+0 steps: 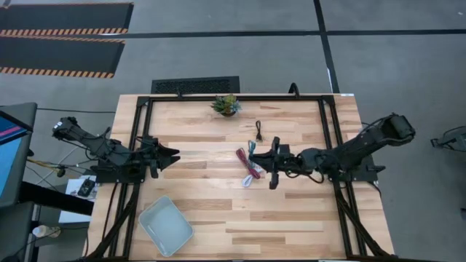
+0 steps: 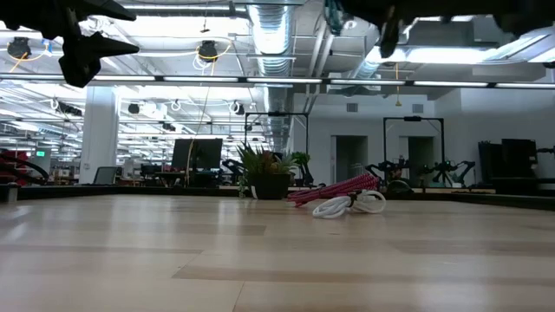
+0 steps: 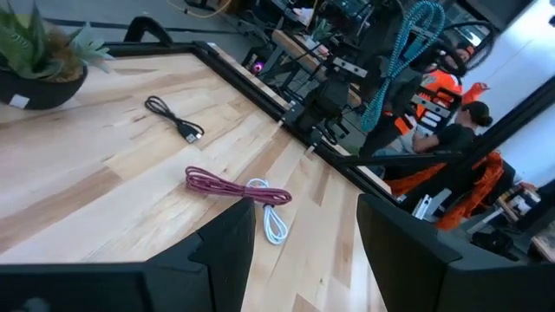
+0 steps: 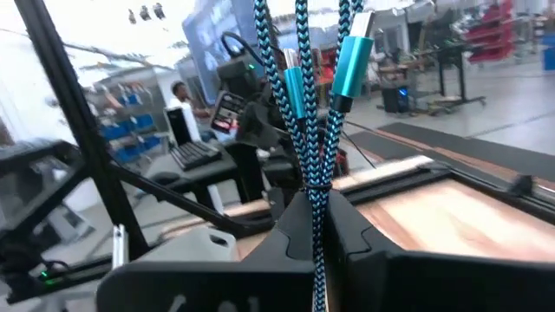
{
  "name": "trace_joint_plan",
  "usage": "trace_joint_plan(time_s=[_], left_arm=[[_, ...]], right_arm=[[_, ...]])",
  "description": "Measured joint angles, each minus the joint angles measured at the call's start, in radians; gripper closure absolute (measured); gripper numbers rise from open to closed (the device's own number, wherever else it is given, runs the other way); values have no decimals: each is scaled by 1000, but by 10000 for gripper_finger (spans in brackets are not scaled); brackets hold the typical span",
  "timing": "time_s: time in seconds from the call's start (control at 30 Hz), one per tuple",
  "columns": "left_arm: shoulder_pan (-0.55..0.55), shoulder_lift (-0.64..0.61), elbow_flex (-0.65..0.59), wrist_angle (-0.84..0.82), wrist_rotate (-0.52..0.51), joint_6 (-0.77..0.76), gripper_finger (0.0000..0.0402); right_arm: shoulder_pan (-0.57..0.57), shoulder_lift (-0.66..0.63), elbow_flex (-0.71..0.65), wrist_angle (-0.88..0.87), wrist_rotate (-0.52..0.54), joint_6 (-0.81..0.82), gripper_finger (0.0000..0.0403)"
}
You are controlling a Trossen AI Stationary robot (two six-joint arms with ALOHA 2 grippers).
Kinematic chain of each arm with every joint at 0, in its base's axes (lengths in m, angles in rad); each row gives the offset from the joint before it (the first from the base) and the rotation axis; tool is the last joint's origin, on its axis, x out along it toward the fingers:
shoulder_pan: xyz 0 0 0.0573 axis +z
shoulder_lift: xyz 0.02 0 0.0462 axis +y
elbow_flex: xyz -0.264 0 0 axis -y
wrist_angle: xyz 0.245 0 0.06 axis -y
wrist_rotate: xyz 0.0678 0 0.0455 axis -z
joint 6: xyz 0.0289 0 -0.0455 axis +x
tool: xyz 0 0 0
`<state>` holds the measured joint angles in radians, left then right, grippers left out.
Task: Pick and place USB-C Cables
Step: Put the blue charger cable into the gray bin
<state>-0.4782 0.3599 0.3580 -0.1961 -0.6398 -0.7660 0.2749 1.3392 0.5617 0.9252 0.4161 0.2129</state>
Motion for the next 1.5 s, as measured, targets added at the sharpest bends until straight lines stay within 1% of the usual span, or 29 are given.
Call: trace_joint_plan(time_s=[0.1,0.23,0.37,0.63,0.9,1.2,1.5], left_arm=[[0,0,0,39,31,29,209],[0,0,0,70,33,51,209],[0,0,0,88,32,56,209],[0,0,0,96,32,57,209],[0,0,0,91,29,57,209],[0,0,0,61,-5,49,209],[0,0,0,51,-38,47,209]], right_arm=[[-29,65,0,78,-40,30,394],[-60,144,5,170,-99,88,394],[-78,213,40,249,-172,104,394],[-81,301,141,254,-251,76,391],[-81,319,180,260,-293,74,390],[-81,310,180,195,-339,70,390],[-79,310,180,187,-344,71,390]])
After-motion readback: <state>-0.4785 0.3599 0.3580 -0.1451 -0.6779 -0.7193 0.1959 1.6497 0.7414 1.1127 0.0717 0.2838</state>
